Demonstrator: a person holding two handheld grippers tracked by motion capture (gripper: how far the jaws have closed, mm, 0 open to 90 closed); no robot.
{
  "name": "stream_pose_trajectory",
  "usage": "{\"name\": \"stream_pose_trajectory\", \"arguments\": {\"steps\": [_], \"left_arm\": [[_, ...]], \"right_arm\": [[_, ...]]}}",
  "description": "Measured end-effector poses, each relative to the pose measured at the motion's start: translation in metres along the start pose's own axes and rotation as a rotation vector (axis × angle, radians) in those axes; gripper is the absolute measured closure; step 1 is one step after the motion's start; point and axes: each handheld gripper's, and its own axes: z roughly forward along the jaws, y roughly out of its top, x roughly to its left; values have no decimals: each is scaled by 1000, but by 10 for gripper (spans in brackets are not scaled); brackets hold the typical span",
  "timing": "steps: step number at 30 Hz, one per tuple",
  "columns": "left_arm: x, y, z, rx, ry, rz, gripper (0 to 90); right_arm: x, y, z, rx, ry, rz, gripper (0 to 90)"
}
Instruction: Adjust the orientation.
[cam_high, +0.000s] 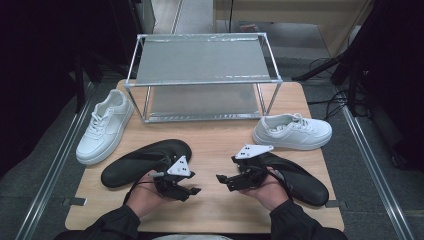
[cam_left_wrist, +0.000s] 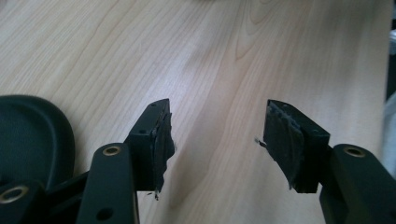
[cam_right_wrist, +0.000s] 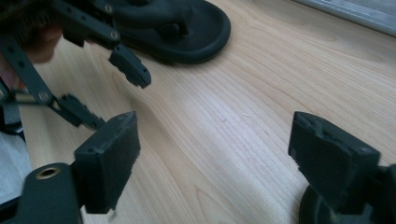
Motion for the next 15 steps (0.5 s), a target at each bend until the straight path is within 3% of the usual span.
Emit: {"name": "stream_pose_trajectory", "arguments": {"steps": [2,5,9,12,15], "left_arm": [[0,0,-4,-21,18,21,441],[2,2,-8,-26,12,26,451],[8,1,-13,-7,-8,-24,420],[13,2,-17,22,-5,-109,349],[16,2,-24,-4,-19,-118,372]], "right_arm": [[1,0,-1,-2,-5,-11,208],[1,0,-3,-7,-2,-21,229],[-1,1,-6,-25,-9,-12,288],[-3,2,-5,-6,36,16,346],[-1,0,-5,14,33,0,350]]}}
